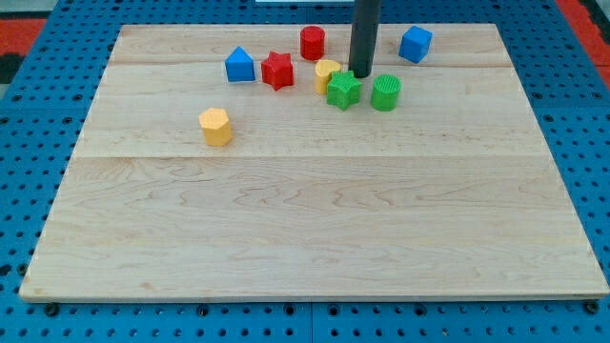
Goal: Push the yellow heart right to the yellow hexagon
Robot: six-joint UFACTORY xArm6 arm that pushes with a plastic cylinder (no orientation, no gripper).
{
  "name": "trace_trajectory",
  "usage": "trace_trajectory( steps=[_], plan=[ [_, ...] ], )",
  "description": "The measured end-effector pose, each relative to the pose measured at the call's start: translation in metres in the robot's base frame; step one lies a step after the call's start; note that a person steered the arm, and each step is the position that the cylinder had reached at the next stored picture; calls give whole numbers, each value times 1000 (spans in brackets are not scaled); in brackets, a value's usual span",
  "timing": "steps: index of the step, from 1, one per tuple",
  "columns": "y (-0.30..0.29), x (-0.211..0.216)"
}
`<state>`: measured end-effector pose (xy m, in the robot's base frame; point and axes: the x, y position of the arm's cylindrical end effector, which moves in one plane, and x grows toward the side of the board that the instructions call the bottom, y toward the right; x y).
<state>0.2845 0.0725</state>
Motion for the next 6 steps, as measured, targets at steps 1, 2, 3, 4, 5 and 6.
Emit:
trace_trajectory(
  steps=[1, 2, 3, 4, 5, 6],
  plan=[
    [-28, -5],
    [-66, 51],
    [-109, 91],
    [-97, 75],
    [-114, 64],
    [-124, 72]
  ],
)
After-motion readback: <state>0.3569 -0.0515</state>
